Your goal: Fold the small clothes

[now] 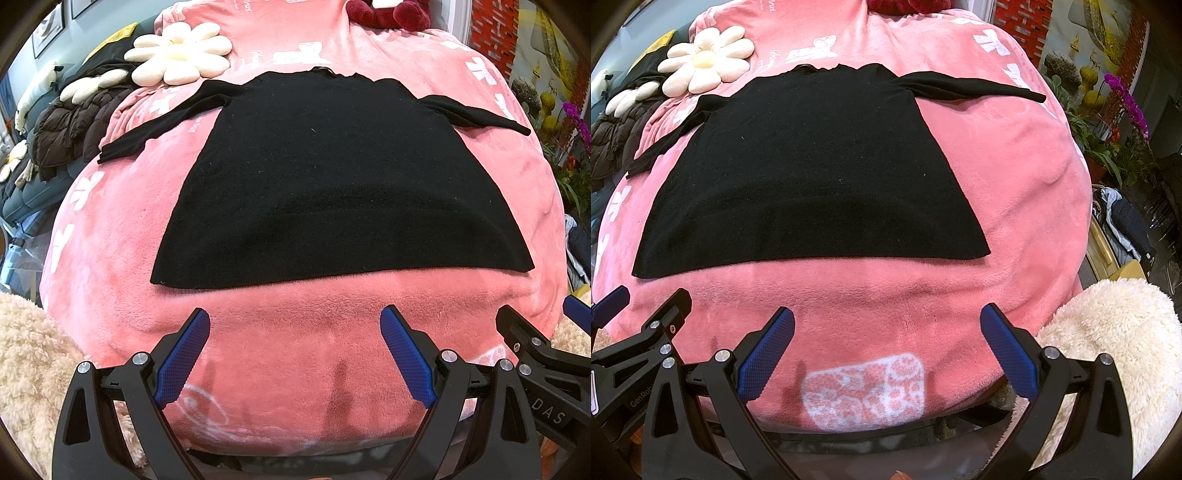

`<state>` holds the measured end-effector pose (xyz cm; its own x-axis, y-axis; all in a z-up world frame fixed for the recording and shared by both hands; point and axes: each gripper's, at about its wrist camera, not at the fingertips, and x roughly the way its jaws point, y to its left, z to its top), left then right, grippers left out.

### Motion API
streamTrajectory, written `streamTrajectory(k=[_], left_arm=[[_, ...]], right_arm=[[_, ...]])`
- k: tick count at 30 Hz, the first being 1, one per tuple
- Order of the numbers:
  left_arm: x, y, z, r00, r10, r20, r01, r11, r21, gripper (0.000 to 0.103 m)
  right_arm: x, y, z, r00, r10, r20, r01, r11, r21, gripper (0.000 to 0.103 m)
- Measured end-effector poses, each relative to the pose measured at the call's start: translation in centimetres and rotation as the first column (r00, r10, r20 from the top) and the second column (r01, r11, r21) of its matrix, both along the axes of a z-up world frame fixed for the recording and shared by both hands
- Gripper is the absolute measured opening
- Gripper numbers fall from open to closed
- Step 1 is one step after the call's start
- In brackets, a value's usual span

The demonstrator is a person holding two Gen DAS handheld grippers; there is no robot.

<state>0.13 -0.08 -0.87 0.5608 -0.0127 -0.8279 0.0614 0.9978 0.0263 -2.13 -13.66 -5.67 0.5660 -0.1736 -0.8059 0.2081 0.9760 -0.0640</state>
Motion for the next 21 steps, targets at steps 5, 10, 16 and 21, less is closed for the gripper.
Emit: streamTrajectory(k=[5,10,16,21], left_arm=[[0.0,0.0,-0.01,1.0,0.0,-0.001,0.0,1.0,0.0,0.09],[-0.02,-0.04,-0.12,1.0,0.0,-0.002,0.0,1.0,0.0,0.09],[-0.02,-0.03,-0.14,1.0,0.0,-0.002,0.0,1.0,0.0,0.09],[-0.05,-0.1,-0.35,1.0,0.0,-0.004,0.0,1.0,0.0,0.09]], right_arm=[[0.0,0.0,-0.01,1.0,0.0,-0.001,0.0,1.0,0.0,0.098],[0.01,0.0,-0.02,1.0,0.0,-0.001,0.0,1.0,-0.001,0.098],[0.03,0.01,-0.02,1.0,-0.001,-0.005,0.001,1.0,0.0,0.098],[0.07,0.03,-0.03,1.0,-0.001,-0.005,0.001,1.0,0.0,0.098]])
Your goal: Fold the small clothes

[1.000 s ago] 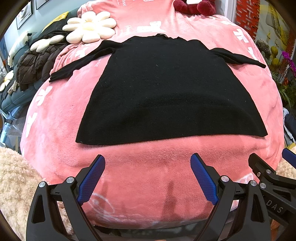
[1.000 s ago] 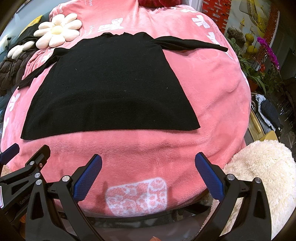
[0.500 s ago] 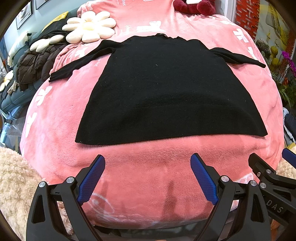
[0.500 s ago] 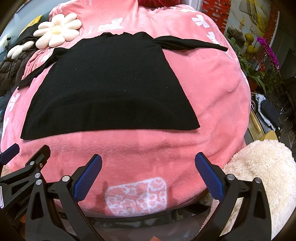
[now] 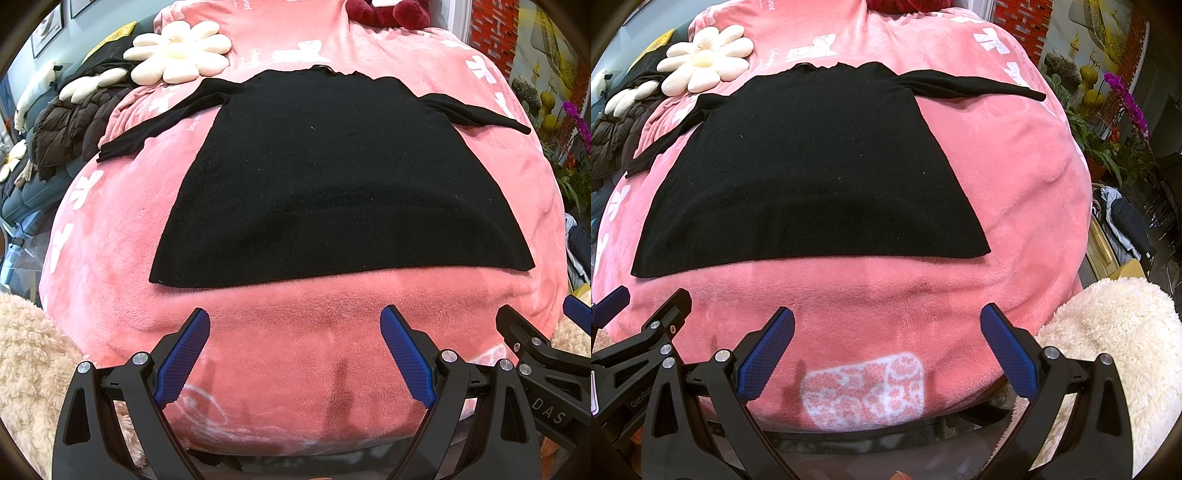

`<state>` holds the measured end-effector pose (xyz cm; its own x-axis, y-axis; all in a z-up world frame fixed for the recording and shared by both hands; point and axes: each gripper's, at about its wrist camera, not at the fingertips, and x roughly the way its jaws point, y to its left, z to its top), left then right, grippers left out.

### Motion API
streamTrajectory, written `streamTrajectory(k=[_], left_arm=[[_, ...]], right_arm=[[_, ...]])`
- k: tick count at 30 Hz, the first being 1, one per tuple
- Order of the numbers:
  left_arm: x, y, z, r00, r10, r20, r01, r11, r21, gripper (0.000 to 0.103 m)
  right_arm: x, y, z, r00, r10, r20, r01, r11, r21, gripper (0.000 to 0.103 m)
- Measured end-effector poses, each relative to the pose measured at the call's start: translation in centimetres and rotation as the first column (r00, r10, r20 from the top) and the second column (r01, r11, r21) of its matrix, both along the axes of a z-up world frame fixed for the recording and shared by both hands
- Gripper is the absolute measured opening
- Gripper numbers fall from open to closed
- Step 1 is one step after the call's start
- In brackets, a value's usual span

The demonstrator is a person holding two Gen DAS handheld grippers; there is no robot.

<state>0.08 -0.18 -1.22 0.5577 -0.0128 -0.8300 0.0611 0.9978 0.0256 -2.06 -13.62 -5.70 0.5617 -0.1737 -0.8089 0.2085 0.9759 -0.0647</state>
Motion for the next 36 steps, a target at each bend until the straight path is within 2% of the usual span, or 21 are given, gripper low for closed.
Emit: streamTrajectory(k=[6,11,16,21,22,23,24,25,27,29,31,32,33,34,36], left_arm=[[0.0,0.3,-0.2,1.0,-0.001,-0.012,0.0,0.999,-0.036,0.091],[1.6,0.8,1.4,0.999,-0.031,-0.007,0.03,0.99,-0.136,0.092],[5.2,1.1,1.9,1.0,-0.013,-0.026,0.008,0.982,-0.19,0.092],[9.6,0.8,2.4,0.998,0.045,-0.032,-0.052,0.963,-0.266,0.092],[10.6,0.5,2.4,0.998,0.047,-0.032,-0.054,0.961,-0.27,0.092],[11.3,0.2,2.4,0.999,0.045,-0.03,-0.052,0.961,-0.271,0.092],[11.9,-0.1,2.3,0.999,0.041,-0.026,-0.047,0.962,-0.269,0.092],[12.4,-0.4,2.3,0.999,0.037,-0.02,-0.041,0.965,-0.261,0.092],[13.7,-1.5,2.2,1.0,0.005,0.0,-0.005,0.974,-0.228,0.092],[15.0,-2.6,2.1,0.999,-0.037,0.009,0.038,0.983,-0.181,0.092],[15.9,-3.4,1.9,0.997,-0.075,0.013,0.076,0.984,-0.161,0.092],[16.4,-3.8,1.9,0.996,-0.092,0.019,0.094,0.985,-0.148,0.092],[16.7,-4.0,1.9,0.994,-0.104,0.023,0.106,0.985,-0.139,0.092],[16.9,-4.3,1.9,0.993,-0.118,0.028,0.121,0.984,-0.132,0.092],[17.4,-4.7,1.9,0.99,-0.138,0.037,0.142,0.982,-0.123,0.092]], right_arm=[[0.0,-0.4,-0.3,1.0,-0.006,-0.012,0.006,1.0,0.005,0.098],[2.2,-2.8,1.0,1.0,-0.022,0.017,0.021,0.999,0.047,0.098],[8.5,-7.7,4.1,0.994,-0.073,0.076,0.071,0.997,0.027,0.098],[18.0,-18.5,5.8,0.97,-0.223,0.093,0.213,0.972,0.102,0.097],[19.2,-20.1,5.7,0.964,-0.247,0.095,0.234,0.964,0.13,0.088],[20.6,-21.8,5.5,0.96,-0.266,0.088,0.249,0.954,0.169,0.072],[22.0,-23.3,5.0,0.96,-0.27,0.07,0.25,0.944,0.213,0.065],[23.4,-24.5,4.3,0.963,-0.265,0.046,0.245,0.935,0.257,0.061],[25.8,-25.9,3.2,0.968,-0.249,0.029,0.227,0.921,0.315,0.062],[27.7,-26.9,2.4,0.97,-0.24,0.037,0.215,0.918,0.334,0.061],[29.4,-28.6,2.0,0.956,-0.288,0.051,0.257,0.91,0.324,0.063],[30.2,-30.1,1.9,0.94,-0.335,0.06,0.298,0.894,0.334,0.068],[31.0,-33.0,2.0,0.893,-0.441,0.088,0.389,0.855,0.343,0.071],[31.0,-33.0,2.0,0.893,-0.441,0.088,0.389,0.855,0.343,0.073],[31.3,-36.7,2.4,0.83,-0.545,0.124,0.478,0.807,0.348,0.073]])
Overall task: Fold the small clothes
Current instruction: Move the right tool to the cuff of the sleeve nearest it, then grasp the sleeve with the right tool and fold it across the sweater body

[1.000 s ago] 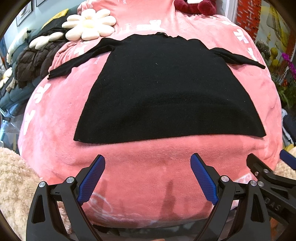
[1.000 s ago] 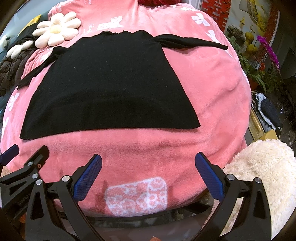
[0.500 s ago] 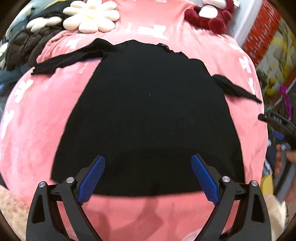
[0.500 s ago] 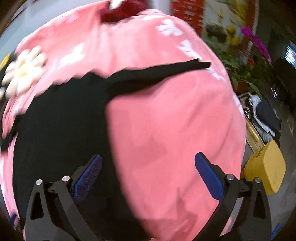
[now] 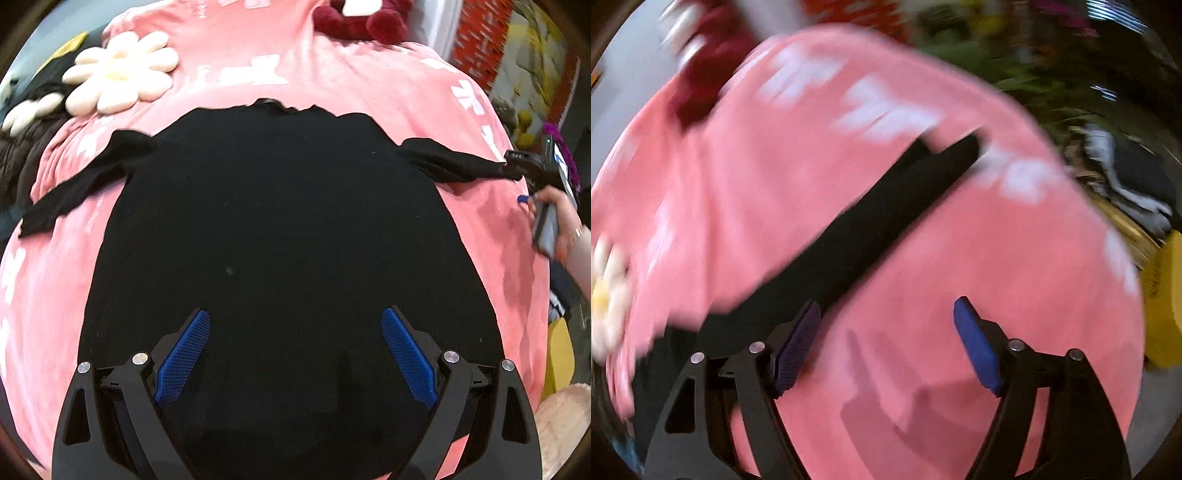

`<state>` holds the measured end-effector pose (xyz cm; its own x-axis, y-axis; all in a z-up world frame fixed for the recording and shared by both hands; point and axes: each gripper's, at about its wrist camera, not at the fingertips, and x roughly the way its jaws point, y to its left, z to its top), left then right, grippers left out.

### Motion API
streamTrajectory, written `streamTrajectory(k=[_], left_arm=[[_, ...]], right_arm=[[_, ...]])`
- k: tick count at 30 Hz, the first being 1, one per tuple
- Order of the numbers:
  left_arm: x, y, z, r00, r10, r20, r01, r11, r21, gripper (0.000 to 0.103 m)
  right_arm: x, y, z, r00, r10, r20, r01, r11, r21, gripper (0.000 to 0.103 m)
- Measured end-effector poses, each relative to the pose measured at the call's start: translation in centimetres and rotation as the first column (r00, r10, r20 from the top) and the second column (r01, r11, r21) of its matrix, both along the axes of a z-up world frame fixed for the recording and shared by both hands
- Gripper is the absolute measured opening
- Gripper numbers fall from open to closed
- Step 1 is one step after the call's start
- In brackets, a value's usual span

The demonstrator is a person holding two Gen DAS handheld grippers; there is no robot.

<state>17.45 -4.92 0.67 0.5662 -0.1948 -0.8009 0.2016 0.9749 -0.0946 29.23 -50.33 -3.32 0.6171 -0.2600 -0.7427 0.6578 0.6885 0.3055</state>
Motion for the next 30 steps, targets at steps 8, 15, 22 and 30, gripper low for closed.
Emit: streamTrajectory(k=[8,15,22,30], left_arm=[[1.3,-1.7,-1.0,1.0,-0.018,-0.022,0.018,0.999,-0.028,0.092],[1.5,-3.2,-2.0,0.998,-0.059,-0.031,0.058,0.998,-0.018,0.092],[1.1,-4.4,-1.5,0.997,-0.078,-0.018,0.077,0.996,-0.039,0.092],[-0.2,-5.8,-2.4,0.989,-0.144,-0.043,0.145,0.989,0.012,0.092]], right_arm=[[4.4,-8.0,-0.9,0.993,-0.08,-0.091,0.087,0.994,0.072,0.041],[6.8,-5.1,8.1,0.973,0.123,0.193,-0.123,0.992,-0.013,0.006],[5.1,-5.4,6.1,0.995,0.088,0.054,-0.084,0.994,-0.075,0.053],[4.0,-7.3,-0.9,0.999,0.048,0.022,-0.049,0.999,0.012,0.049]])
